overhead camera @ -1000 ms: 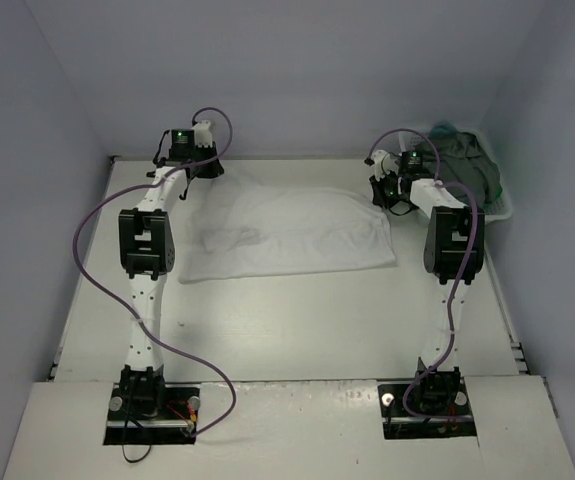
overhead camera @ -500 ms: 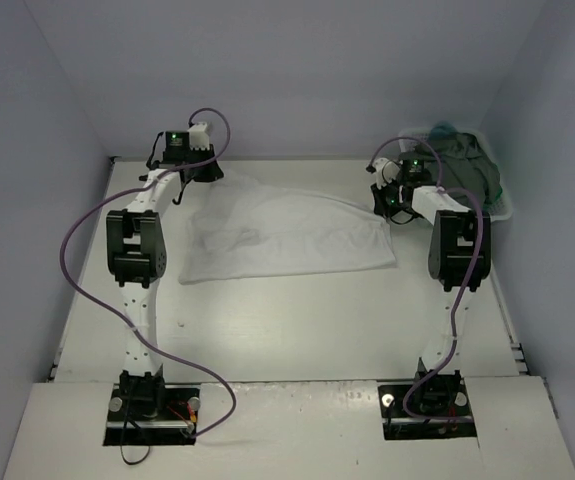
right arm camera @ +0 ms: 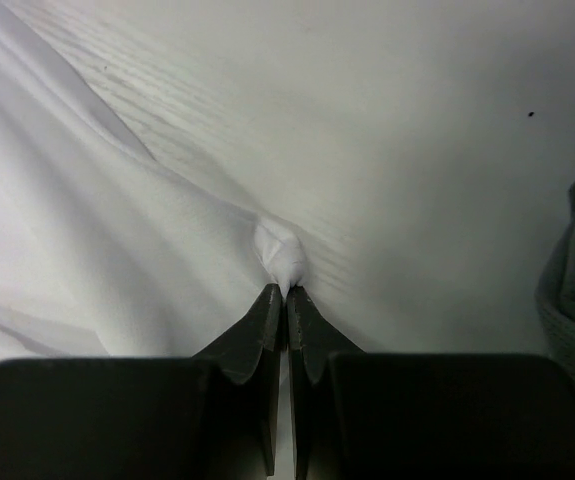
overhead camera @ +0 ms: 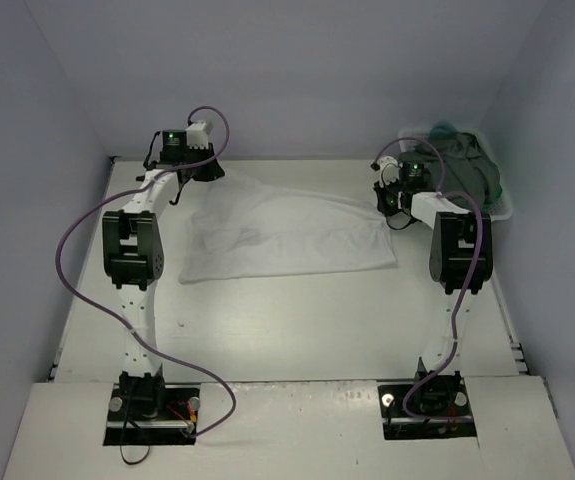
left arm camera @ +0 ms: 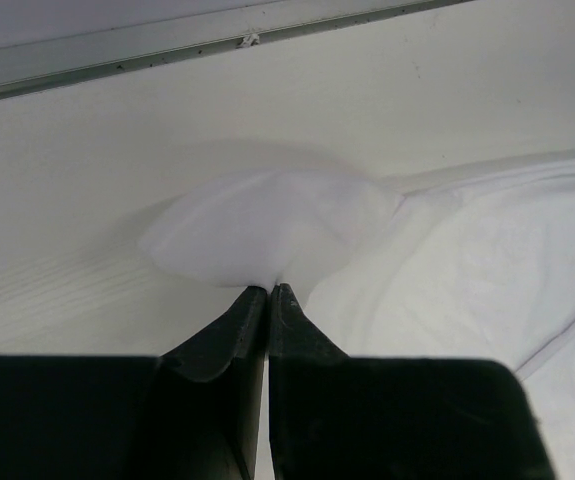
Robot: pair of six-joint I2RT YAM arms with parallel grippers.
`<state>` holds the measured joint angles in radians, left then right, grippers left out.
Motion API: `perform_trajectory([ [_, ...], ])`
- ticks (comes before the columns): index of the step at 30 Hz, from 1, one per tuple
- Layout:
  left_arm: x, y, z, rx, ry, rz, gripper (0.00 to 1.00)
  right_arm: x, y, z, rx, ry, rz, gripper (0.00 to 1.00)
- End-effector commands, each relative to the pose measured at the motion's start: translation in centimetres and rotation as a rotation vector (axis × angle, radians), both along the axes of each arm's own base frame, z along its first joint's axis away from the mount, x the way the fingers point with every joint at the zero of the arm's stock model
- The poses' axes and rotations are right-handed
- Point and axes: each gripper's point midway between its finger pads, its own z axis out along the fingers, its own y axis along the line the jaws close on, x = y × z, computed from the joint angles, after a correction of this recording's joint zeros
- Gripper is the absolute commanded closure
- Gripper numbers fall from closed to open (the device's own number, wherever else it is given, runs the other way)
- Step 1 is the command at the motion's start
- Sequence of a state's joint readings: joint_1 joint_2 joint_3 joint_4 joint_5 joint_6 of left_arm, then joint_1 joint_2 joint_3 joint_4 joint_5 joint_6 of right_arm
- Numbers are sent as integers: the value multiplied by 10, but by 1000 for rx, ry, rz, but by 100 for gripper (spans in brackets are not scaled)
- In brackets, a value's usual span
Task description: Fold and stack the t-shirts
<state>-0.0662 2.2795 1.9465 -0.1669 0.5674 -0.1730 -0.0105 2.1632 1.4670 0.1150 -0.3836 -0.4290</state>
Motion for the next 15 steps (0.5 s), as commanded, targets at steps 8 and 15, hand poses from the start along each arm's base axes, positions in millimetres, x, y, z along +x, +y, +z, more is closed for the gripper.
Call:
perform_trajectory([
  [8,1,-3,51,-32,-102,-47,100,37,33,78,35,-185,44,100],
  [15,-9,0,52,-5,-95,-56,100,47,54,115,69,-253,75,100],
])
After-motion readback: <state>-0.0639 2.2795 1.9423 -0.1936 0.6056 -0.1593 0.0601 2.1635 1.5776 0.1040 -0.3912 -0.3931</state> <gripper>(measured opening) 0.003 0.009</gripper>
